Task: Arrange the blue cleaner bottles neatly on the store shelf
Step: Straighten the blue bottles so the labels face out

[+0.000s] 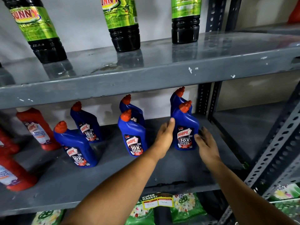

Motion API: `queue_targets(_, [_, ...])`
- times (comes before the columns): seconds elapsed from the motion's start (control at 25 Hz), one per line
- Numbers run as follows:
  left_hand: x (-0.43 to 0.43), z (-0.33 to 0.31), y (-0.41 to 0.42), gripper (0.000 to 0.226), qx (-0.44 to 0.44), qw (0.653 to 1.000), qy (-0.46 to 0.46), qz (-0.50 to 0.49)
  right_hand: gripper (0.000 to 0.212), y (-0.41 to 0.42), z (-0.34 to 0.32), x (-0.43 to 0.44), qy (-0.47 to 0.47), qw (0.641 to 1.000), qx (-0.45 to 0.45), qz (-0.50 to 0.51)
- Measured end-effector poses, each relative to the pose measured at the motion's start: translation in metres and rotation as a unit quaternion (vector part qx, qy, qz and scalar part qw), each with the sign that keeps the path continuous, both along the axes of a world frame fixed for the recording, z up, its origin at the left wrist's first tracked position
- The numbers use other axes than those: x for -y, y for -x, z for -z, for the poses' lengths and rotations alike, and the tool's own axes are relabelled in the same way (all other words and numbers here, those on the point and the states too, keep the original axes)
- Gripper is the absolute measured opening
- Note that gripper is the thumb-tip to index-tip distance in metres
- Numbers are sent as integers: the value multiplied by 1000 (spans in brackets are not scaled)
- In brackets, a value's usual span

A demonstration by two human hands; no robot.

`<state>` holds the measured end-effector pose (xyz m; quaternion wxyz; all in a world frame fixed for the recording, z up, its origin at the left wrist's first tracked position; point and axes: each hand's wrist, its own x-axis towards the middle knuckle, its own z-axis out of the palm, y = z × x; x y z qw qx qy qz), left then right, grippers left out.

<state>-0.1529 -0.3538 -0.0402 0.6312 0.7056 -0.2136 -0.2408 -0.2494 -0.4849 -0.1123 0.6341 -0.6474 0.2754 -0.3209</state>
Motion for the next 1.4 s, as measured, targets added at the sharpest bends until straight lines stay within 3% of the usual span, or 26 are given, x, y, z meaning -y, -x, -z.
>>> queue_targets(0.2, [1, 31, 14, 41, -101, 995, -14, -19, 21, -7, -7, -2, -52, 998, -13, -25])
queue_targets(0.48, [-11, 39, 37, 30, -88, 994, 33, -54, 32, 3, 0, -3, -11, 999, -46, -16])
queue_targets(0.64, [-19, 43, 52, 23, -63, 997, 17, -51, 59, 17, 3, -9, -27, 998, -49, -17])
queue_targets(0.88, [-29, 42, 66, 23, -70, 997, 30, -26, 27, 36, -1, -20, 3, 999, -31, -37])
queue_targets(1.2, [-34, 28, 76, 24, -74, 995, 43, -41, 46, 47, -6, -26, 13, 998, -33, -46])
queue_targets(1.28, [-39, 30, 78, 20, -55, 996, 41, -60, 57, 52, -2, -31, 16, 999, -32, 1])
queue_targets(1.4, [-67, 51, 73, 16, 40, 987, 43, -150, 26, 66, 5, -48, 128, 988, -6, 85])
